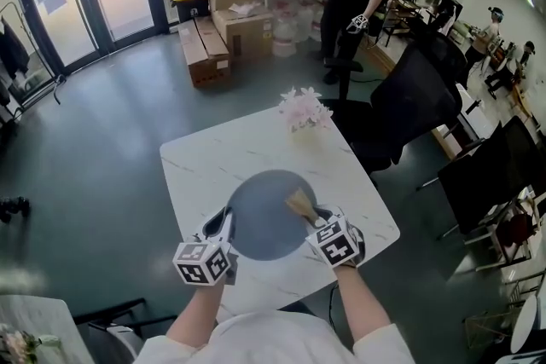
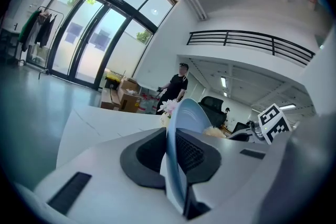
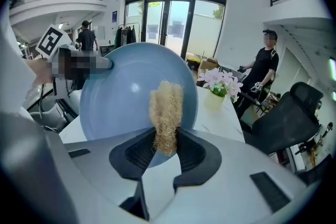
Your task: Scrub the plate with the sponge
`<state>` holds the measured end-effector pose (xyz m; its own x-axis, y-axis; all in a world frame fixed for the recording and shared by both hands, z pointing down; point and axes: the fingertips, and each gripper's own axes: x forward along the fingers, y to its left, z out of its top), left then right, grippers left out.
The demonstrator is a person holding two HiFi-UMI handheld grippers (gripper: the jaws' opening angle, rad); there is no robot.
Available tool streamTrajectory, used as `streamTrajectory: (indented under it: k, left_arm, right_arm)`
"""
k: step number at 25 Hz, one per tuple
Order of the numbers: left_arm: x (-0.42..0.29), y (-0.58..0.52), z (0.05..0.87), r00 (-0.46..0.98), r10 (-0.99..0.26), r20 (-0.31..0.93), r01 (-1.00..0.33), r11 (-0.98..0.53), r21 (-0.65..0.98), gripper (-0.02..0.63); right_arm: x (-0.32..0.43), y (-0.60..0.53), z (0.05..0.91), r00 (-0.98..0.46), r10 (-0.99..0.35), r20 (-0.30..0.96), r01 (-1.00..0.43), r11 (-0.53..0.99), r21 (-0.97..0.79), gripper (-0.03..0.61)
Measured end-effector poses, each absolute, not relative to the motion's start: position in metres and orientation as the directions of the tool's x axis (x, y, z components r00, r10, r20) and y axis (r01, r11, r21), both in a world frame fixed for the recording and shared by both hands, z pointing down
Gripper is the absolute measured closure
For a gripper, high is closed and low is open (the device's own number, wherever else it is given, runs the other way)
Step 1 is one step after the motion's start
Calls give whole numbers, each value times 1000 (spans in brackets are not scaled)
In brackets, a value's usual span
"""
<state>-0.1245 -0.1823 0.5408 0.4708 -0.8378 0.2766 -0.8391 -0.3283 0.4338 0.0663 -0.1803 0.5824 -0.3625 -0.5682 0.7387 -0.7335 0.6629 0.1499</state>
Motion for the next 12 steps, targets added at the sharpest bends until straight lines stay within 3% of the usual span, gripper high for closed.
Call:
streamTrajectory:
  k: [12]
  left_arm:
    - [-124, -203, 537, 462, -841, 281, -858, -344, 382, 569]
  right_arm:
    - [21, -101, 632, -460, -329, 825, -621, 783, -34, 457]
